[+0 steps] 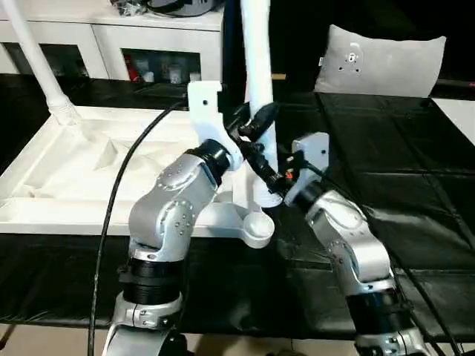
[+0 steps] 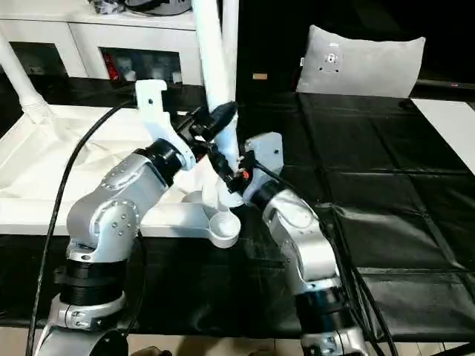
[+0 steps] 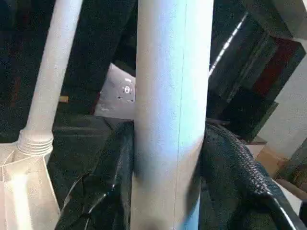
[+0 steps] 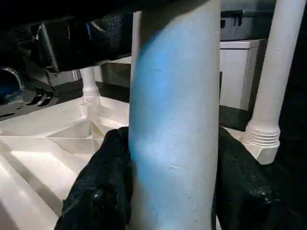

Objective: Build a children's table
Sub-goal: Pick table leg

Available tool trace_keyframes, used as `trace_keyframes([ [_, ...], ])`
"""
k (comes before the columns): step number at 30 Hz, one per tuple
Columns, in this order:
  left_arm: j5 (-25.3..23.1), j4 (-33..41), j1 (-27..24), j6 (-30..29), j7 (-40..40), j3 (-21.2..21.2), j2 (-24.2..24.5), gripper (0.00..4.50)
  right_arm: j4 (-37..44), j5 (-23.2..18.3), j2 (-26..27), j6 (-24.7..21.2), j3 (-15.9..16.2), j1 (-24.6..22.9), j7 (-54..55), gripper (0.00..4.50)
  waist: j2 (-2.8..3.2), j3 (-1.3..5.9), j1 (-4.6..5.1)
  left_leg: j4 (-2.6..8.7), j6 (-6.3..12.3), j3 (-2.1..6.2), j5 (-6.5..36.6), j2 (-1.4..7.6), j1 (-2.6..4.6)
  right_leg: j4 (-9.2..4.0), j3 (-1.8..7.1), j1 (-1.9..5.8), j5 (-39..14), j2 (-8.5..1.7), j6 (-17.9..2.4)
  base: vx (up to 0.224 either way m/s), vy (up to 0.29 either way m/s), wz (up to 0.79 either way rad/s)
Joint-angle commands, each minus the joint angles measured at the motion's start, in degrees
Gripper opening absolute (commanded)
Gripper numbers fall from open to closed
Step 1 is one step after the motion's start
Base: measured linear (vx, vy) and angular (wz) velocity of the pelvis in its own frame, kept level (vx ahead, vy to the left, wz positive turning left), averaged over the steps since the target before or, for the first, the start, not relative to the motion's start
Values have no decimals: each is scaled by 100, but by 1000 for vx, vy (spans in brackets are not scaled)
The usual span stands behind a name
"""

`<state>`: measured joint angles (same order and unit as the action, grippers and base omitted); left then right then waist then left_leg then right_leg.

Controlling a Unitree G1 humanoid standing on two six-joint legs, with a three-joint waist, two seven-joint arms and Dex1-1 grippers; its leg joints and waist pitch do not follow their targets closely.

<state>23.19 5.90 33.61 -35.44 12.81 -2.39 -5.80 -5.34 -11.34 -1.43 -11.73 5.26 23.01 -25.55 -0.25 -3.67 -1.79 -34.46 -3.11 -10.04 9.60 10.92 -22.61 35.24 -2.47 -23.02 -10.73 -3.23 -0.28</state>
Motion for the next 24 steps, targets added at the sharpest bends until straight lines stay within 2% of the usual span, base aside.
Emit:
trace_keyframes([
  [1,121,-72,94,-15,-130,-13,-88,184,-30,110,-7,96,194,125,-71,186,-65,424,15,342,167,36,945,166,98,-441,229,278,-1017,-355,-884,0,0,0],
  [2,112,-109,119,-1,-177,-82,-61,184,-58,82,-6,77,191,162,-129,221,-62,425,16,341,166,36,953,167,100,-438,228,278,-1010,-352,-891,0,0,0],
  [4,102,-177,155,21,-215,-153,-35,184,-81,74,-25,45,192,202,-170,256,-60,428,19,339,175,37,947,168,105,-437,227,277,-981,-350,-902,0,0,0],
  [7,77,-302,222,63,-252,-262,15,184,-71,-29,-83,-67,199,240,-338,270,-66,427,12,337,187,36,928,163,102,-439,226,284,-973,-350,-896,0,0,0],
  [9,88,-388,269,96,-283,-365,33,182,-19,-151,-122,-167,169,237,-453,303,-66,429,8,337,197,37,930,163,105,-436,224,291,-945,-346,-907,0,0,0],
  [12,135,-473,305,109,-288,-461,91,182,85,-296,-193,-307,107,223,-548,325,-52,438,5,335,217,40,908,161,112,-432,224,295,-868,-350,-934,0,0,0],
  [15,201,-648,400,126,-171,-594,265,182,389,-797,-288,-696,-207,187,-702,349,-48,438,-3,336,241,41,895,169,112,-422,225,295,-844,-352,-958,0,0,0],
  [18,268,-779,448,148,-81,-694,358,182,534,-1088,-367,-941,-400,170,-760,372,-40,439,-8,338,254,41,892,167,123,-429,222,295,-848,-351,-954,0,0,0],
  [22,490,-919,498,89,145,-862,466,182,615,-1487,-455,-1281,-789,186,-688,399,-11,446,-25,338,196,40,893,160,136,-432,219,290,-875,-354,-1049,0,0,0],
  [24,587,-950,515,50,242,-894,520,182,648,-1640,-472,-1436,-899,206,-650,416,-22,447,-22,341,178,40,907,161,132,-432,217,293,-894,-353,-1053,0,0,0],
])
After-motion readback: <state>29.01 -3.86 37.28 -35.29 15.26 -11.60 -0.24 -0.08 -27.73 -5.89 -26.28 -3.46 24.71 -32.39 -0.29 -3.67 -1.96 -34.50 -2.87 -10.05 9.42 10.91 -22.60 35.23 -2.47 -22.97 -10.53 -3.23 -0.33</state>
